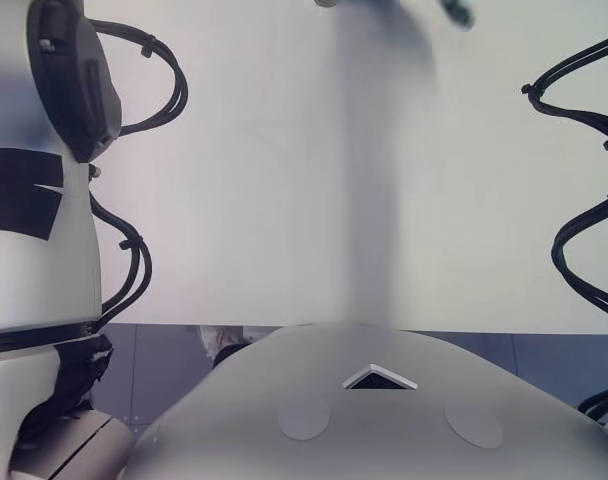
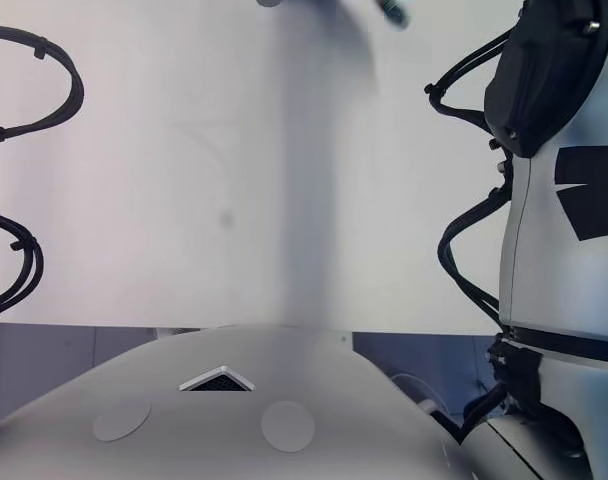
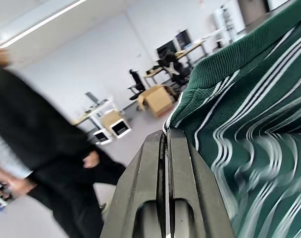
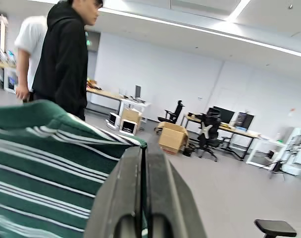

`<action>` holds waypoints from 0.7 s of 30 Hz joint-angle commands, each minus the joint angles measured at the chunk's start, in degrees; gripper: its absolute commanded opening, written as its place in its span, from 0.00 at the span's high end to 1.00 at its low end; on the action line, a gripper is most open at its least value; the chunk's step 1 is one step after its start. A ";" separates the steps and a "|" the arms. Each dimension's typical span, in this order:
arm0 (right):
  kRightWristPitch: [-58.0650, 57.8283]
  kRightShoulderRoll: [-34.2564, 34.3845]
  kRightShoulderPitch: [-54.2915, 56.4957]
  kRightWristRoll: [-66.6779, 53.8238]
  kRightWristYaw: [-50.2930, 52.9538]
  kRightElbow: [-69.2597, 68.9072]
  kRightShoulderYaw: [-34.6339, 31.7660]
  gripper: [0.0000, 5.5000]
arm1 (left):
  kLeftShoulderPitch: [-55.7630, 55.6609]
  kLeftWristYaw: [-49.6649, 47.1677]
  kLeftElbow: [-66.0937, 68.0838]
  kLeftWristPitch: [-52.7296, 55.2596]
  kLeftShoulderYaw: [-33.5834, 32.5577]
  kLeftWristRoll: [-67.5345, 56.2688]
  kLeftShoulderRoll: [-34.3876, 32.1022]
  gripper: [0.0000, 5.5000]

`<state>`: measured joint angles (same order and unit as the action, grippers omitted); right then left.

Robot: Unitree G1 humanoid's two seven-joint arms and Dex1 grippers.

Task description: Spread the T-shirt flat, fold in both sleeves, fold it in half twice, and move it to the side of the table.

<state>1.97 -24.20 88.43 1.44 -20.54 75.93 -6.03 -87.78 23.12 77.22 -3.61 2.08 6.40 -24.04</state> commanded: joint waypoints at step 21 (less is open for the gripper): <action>13.61 -12.65 -0.55 11.57 -24.75 -1.49 6.67 0.99 | -3.64 25.74 -0.02 2.10 -6.07 2.54 -8.25 1.00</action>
<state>12.82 -32.82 92.15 13.83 -28.85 77.19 -0.81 -95.48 30.36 78.07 -5.49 -2.91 11.82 -27.76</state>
